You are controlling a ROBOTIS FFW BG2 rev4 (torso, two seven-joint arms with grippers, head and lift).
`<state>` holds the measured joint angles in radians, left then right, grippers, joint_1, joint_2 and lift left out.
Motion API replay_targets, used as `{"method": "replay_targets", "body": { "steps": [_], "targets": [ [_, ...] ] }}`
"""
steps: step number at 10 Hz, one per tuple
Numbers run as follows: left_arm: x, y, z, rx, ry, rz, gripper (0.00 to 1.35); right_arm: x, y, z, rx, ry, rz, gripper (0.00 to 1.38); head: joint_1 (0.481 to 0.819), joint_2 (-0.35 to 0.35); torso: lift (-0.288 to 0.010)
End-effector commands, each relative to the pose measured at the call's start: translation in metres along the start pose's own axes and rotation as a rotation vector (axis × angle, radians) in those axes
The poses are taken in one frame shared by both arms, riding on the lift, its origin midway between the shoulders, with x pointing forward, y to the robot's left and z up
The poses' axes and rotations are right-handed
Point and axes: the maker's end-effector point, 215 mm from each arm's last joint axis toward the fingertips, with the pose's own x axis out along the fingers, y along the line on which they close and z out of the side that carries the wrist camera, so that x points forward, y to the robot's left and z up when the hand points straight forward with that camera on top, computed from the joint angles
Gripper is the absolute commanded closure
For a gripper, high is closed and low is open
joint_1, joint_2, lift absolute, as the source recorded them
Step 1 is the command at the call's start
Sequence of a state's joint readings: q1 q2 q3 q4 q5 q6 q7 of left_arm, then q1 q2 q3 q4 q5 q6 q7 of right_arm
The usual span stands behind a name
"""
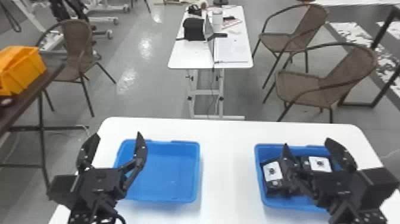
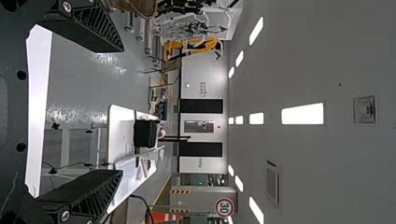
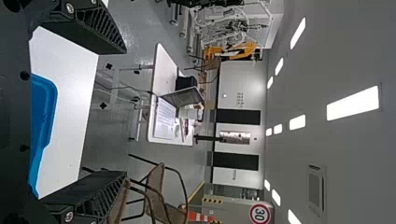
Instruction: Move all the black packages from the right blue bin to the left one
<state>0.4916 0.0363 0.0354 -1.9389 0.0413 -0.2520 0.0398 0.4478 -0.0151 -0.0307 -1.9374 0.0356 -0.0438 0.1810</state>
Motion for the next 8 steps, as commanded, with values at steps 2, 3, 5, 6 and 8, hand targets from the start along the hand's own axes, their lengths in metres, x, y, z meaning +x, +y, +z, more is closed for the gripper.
{"method": "replay_targets", "body": {
  "steps": [2, 3, 5, 6, 8],
  "targets": [
    [0.0003, -0.0006, 0.0007, 0.002, -0.002, -0.003, 0.1, 0.0, 0.0006, -0.0005, 0.004, 0.0, -0.002, 0.1, 0.695, 0.066, 0.0],
    [0.0004, 0.0002, 0.0012, 0.003, -0.004, -0.002, 0.1, 0.0, 0.0006, -0.0005, 0.006, 0.0, -0.002, 0.1, 0.695, 0.066, 0.0],
    [0.0004, 0.0002, 0.0017, 0.003, -0.005, -0.002, 0.1, -0.0005, 0.0005, -0.0011, 0.009, 0.001, -0.004, 0.1, 0.695, 0.066, 0.0],
    [0.0004, 0.0002, 0.0017, 0.003, -0.005, -0.002, 0.1, -0.0005, 0.0005, -0.002, 0.009, 0.003, -0.006, 0.1, 0.695, 0.066, 0.0],
    [0.0004, 0.0, 0.0017, 0.001, -0.005, -0.003, 0.1, -0.0005, 0.0002, -0.0051, 0.013, 0.013, -0.007, 0.1, 0.695, 0.067, 0.0]
  ]
}}
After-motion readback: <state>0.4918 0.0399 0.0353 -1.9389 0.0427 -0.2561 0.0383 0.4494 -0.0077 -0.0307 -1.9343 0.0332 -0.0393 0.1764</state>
